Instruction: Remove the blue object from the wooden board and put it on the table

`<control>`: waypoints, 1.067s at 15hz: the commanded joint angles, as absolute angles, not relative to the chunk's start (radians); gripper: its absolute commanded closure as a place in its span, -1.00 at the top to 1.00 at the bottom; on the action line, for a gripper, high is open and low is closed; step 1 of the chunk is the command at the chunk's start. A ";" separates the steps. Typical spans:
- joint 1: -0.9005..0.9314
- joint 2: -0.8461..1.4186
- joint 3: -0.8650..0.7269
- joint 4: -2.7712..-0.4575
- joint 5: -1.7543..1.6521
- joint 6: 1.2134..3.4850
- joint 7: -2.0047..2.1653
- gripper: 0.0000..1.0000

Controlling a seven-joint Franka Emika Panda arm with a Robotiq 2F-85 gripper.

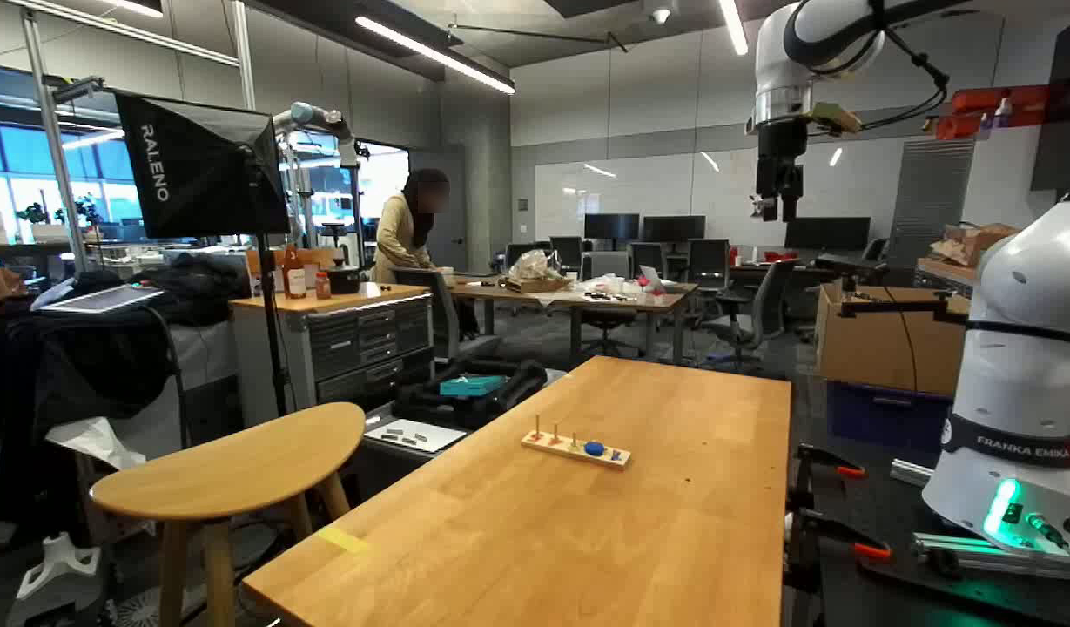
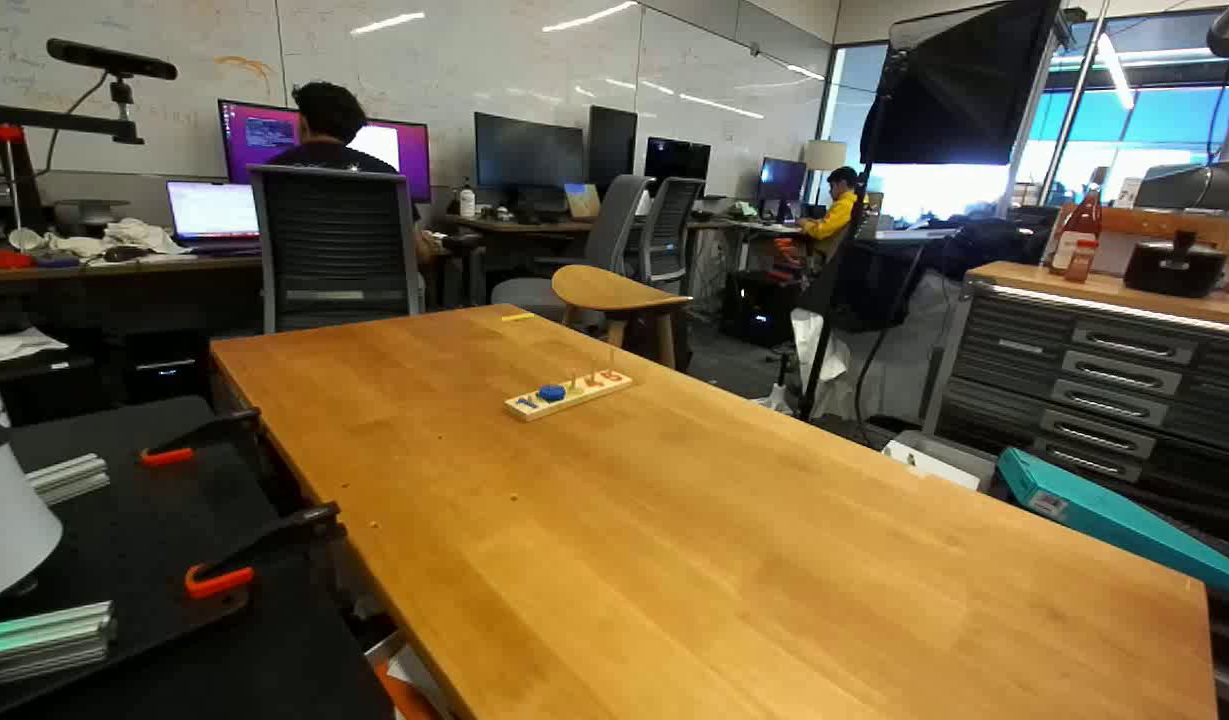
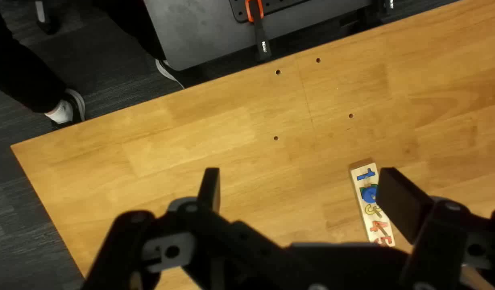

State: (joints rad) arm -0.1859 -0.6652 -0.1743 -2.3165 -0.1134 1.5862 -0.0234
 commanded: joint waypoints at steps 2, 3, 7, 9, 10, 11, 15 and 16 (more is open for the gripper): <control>-0.183 -0.666 -0.176 -2.307 -0.114 1.584 -0.023 1.00; -0.183 -0.668 -0.176 -2.306 -0.114 1.584 -0.023 1.00; -0.147 -0.603 -0.117 -2.373 -0.107 1.708 0.017 1.00; -0.114 -0.524 -0.077 -2.394 -0.085 1.805 0.047 1.00; -0.098 -0.475 -0.058 -2.398 -0.075 1.850 0.059 1.00; -0.083 -0.420 -0.042 -2.397 -0.061 1.899 0.076 1.00; -0.040 -0.161 0.021 -2.346 -0.060 2.059 0.141 1.00; -0.033 -0.095 0.032 -2.322 -0.067 2.087 0.158 1.00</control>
